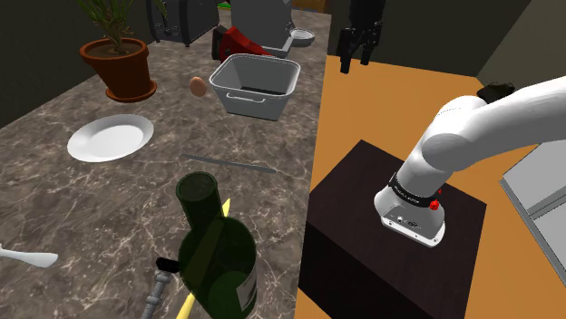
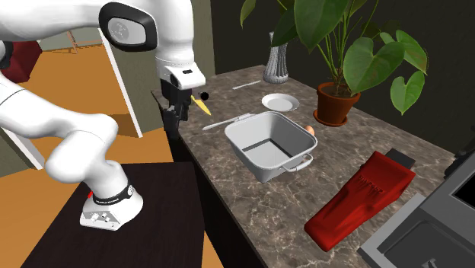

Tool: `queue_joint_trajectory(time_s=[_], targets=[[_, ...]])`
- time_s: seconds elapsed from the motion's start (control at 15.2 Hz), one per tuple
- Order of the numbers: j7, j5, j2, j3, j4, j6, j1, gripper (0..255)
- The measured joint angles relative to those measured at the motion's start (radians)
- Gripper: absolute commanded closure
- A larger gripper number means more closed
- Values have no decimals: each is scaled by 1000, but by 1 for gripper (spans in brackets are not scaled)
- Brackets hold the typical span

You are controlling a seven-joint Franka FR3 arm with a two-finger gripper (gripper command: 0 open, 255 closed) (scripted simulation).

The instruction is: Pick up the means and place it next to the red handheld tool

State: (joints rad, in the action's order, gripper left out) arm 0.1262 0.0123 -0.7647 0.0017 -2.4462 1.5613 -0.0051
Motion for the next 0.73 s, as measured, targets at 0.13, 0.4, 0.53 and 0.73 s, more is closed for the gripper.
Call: queue_joint_trajectory(time_s=[0.13,0.4,0.53,0.73], targets=[[0,4,15,6,5,10,6,0],[5,32,105,59,15,88,51,0],[8,46,153,89,18,133,76,0],[8,57,239,129,48,189,107,0]])
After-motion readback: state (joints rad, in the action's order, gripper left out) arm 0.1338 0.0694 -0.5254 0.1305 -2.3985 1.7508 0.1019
